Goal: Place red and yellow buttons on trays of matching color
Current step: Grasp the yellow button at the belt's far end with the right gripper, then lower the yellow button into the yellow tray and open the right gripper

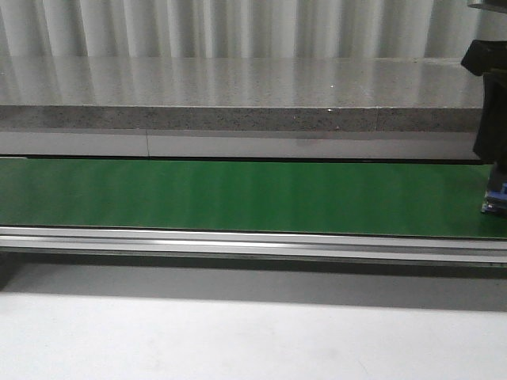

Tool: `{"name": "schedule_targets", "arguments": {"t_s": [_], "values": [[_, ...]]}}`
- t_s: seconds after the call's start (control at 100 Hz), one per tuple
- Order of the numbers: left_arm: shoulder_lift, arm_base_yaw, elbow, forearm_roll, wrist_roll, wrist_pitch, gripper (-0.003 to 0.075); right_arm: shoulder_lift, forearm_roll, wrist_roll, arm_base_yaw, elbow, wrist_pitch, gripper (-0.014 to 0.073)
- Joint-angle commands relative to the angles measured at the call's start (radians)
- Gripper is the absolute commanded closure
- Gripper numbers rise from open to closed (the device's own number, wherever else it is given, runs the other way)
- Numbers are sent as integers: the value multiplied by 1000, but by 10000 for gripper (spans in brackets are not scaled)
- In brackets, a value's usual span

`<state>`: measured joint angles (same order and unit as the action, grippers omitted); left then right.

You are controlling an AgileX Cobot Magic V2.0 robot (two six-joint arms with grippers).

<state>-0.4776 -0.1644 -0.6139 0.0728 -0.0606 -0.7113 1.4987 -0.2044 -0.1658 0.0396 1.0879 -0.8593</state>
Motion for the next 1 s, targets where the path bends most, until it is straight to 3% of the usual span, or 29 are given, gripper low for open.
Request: {"name": "schedule_targets", "arguments": {"t_s": [0.0,0.26,0.58,0.81,0.99], "values": [[-4,-10,-28,9,-1,74,741,-31,-16,-8,1,27,27,463],[-4,-10,-28,9,-1,74,741,-78,3,52,1,27,55,482],[-4,-10,-28,9,-1,74,741,-234,204,299,-76,-3,81,482],[-4,-10,-28,9,-1,74,741,-350,220,351,-218,-144,151,482],[-4,-10,-28,9,-1,74,741,-425,220,372,-416,-264,193,482]]}}
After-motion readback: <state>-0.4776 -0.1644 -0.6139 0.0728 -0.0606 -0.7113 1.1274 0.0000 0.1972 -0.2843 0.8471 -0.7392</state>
